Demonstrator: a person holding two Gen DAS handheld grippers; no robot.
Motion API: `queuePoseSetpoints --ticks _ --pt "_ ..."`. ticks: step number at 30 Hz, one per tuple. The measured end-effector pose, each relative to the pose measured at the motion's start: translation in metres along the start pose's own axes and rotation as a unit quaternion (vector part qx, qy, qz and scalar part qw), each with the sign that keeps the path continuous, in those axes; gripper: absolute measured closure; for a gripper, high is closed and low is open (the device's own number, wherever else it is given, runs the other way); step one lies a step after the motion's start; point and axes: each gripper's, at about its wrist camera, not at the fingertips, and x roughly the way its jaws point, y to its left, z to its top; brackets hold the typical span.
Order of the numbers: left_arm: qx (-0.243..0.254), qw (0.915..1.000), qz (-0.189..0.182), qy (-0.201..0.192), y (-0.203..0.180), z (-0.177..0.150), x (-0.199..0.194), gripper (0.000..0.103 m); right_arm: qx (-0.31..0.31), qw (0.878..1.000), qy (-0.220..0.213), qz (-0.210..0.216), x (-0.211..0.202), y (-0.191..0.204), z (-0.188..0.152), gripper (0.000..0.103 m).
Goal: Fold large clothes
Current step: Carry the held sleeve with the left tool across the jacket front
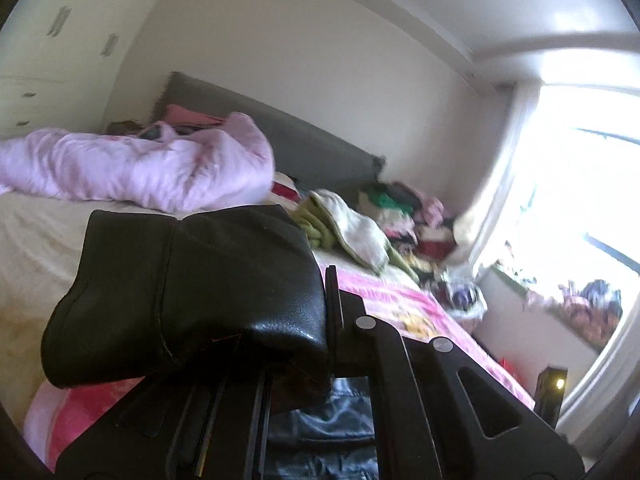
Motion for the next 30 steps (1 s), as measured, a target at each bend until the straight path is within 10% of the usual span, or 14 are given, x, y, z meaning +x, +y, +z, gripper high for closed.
queuePoseSetpoints --ticks 10,22,25,30 --pt "0.112 0.9875 -0.05 0.099 -0.067 -0.066 0.063 0.103 0.079 0.996 -0.021 -0.036 -0.027 -0.062 0.006 0.005" --pt "0.263 0.9244 -0.074 0.266 -0.107 -0.174 0.122 0.093 0.164 0.984 -0.027 -0.064 -0.04 -0.119 -0.002 0.005" --pt "0.268 0.9008 -0.09 0.329 -0.108 -0.198 0.132 0.059 0.175 0.982 -0.023 -0.061 -0.037 -0.123 -0.005 0.005" --pt "0.271 0.8874 -0.105 0.358 -0.113 -0.211 0.126 0.01 0.181 0.981 -0.012 -0.068 -0.031 -0.125 -0.007 0.005"
